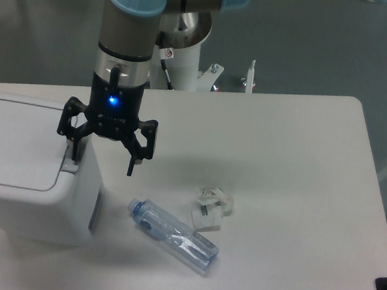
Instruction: Open the trash can
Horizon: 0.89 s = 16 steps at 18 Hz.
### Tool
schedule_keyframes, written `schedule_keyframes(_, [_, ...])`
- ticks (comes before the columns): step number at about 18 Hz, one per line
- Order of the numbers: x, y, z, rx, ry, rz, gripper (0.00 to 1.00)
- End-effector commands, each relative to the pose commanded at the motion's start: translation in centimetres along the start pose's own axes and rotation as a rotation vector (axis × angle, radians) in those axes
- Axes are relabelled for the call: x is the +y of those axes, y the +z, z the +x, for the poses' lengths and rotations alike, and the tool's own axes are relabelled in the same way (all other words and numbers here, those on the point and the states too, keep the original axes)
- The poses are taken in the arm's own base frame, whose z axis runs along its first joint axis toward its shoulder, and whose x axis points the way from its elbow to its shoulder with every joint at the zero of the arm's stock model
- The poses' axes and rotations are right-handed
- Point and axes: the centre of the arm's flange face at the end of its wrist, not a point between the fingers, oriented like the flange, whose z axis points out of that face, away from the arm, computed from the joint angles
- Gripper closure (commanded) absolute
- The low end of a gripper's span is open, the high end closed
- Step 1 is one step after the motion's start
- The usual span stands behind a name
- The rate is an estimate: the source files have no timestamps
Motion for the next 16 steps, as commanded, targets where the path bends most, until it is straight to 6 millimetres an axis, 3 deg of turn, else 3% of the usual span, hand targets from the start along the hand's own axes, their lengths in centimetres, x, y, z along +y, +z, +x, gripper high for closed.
schedule_keyframes(6, [-0.1, -0.1, 0.0, -0.001, -0.001, 0.003, 0.00])
schedule_keyframes(11, [-1.1, -1.5, 0.1, -0.008, 0.002, 0.038, 0.00])
schedule_keyframes(16, [-2.2, -2.3, -3.0, -0.039, -0.021, 0.061, 0.00])
